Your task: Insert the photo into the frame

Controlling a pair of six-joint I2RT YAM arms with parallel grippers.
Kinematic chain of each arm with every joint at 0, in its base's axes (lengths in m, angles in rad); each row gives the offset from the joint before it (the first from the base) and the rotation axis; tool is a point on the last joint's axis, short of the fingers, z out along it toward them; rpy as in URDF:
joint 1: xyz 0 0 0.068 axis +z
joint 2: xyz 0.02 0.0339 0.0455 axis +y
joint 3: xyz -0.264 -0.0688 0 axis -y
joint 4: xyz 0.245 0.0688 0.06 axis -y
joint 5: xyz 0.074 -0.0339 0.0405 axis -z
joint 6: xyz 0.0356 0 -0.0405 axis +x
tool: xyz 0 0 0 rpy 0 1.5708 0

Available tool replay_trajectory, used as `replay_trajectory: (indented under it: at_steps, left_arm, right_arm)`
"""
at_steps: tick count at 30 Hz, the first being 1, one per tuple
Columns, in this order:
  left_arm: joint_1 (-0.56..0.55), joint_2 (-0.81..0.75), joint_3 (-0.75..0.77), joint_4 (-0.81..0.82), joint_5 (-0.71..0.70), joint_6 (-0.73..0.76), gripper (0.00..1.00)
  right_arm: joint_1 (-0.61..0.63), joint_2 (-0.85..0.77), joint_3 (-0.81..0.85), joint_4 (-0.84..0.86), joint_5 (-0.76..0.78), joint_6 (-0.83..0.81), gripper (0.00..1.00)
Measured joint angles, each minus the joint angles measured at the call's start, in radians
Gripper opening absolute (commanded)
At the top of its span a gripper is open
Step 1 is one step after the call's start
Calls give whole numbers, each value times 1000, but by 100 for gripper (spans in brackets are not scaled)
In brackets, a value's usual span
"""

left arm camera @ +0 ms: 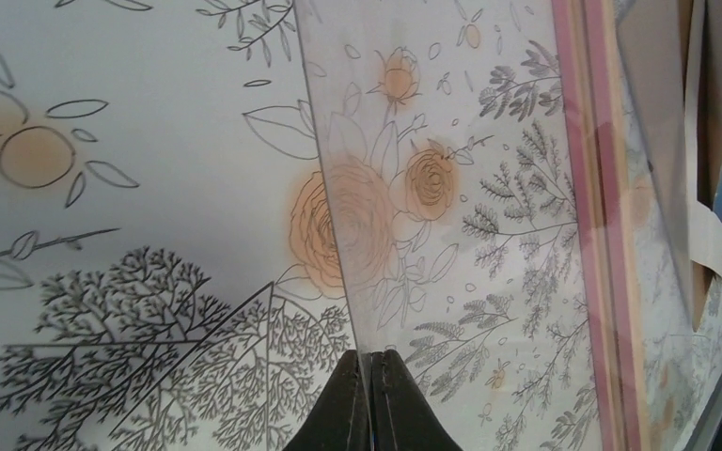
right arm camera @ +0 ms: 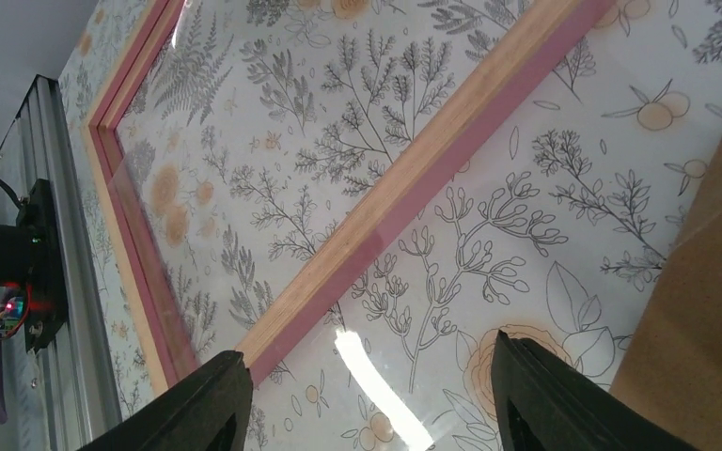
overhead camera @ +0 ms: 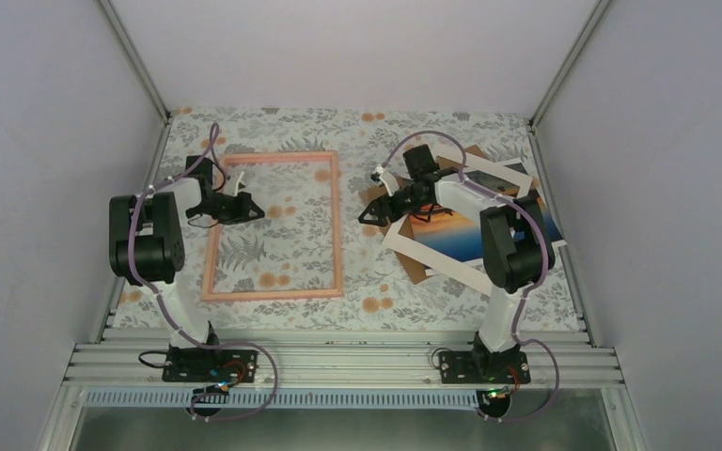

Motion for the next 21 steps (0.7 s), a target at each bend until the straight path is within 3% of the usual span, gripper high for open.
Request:
replay_trajectory:
  at_steps: [21]
  left_arm:
    - [17, -59, 10, -111, -133, 49, 2]
  right_arm:
    - [0, -67, -1, -10, 63, -14, 66]
